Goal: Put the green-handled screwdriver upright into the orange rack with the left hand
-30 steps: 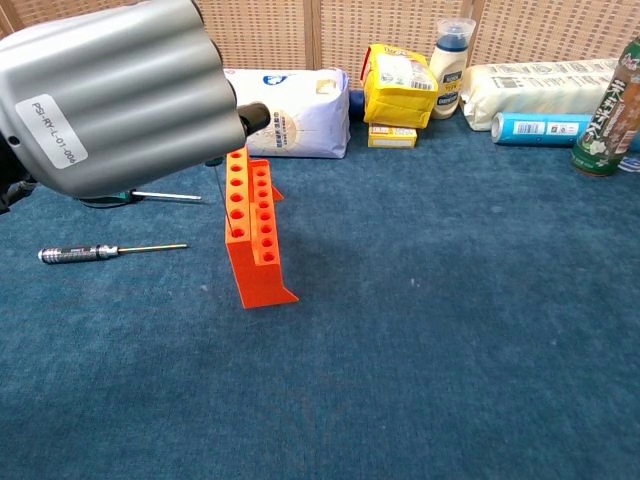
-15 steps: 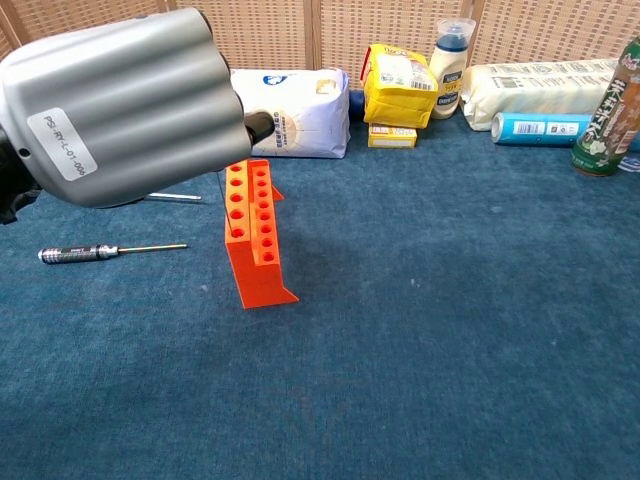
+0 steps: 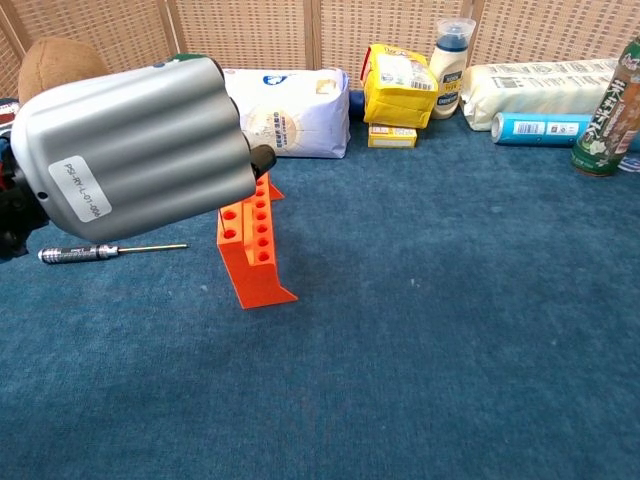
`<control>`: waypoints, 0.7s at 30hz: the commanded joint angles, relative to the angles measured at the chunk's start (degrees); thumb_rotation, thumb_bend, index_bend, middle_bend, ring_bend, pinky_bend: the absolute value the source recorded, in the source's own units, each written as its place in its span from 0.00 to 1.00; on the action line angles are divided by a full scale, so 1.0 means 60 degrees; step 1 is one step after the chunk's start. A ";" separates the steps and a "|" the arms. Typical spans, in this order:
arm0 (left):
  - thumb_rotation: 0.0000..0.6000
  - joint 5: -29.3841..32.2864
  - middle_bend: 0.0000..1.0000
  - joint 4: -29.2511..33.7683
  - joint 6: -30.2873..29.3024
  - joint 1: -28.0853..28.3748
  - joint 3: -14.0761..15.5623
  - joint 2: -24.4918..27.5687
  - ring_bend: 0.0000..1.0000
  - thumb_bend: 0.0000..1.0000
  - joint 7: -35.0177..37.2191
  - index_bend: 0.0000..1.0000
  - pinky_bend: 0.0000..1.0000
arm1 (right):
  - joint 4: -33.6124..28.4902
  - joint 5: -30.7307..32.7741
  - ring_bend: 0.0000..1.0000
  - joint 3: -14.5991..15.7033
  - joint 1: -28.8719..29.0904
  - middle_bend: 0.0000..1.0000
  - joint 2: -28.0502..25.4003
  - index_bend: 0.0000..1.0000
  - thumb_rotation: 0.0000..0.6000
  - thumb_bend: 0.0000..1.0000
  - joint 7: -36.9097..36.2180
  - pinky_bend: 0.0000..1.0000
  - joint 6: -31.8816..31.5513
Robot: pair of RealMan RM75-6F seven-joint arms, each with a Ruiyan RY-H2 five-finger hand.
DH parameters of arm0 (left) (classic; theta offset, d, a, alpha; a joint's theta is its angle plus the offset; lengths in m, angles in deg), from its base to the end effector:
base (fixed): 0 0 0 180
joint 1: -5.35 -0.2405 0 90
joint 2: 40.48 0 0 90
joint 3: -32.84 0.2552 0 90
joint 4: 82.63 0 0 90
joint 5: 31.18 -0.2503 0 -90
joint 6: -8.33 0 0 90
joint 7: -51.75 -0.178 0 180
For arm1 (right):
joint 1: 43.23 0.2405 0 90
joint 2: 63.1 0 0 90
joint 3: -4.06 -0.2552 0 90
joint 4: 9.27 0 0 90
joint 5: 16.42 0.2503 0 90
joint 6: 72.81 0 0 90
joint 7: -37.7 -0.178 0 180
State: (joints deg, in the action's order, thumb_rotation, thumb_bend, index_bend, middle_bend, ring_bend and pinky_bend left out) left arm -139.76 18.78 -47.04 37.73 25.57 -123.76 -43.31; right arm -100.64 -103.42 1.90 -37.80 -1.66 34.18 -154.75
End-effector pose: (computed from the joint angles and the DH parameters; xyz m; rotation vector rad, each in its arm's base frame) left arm -0.0520 0.2463 -0.0560 -1.8315 0.9746 -0.5501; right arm -0.3356 -0.2190 0.1279 1.4359 -0.9377 0.8786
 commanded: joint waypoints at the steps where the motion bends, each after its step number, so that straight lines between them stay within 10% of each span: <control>1: 1.00 0.0000 1.00 0.0008 0.0035 -0.0001 0.0014 -0.0049 0.98 0.34 -0.0053 0.52 0.96 | 0.0002 0.0002 0.03 0.0000 0.0001 0.03 0.0000 0.07 1.00 0.02 0.0000 0.00 0.0003; 21: 1.00 0.0345 1.00 -0.0065 0.0256 -0.0136 -0.0017 -0.0597 0.98 0.34 -0.0844 0.42 0.96 | 0.0033 0.0045 0.03 -0.0016 0.0010 0.03 -0.0037 0.07 1.00 0.02 -0.0134 0.00 0.0037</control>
State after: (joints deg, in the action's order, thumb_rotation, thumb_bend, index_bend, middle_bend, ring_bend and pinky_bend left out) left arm -137.82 18.37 -45.51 36.99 25.49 -127.21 -48.16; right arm -100.45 -103.16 1.81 -37.73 -1.88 33.38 -154.52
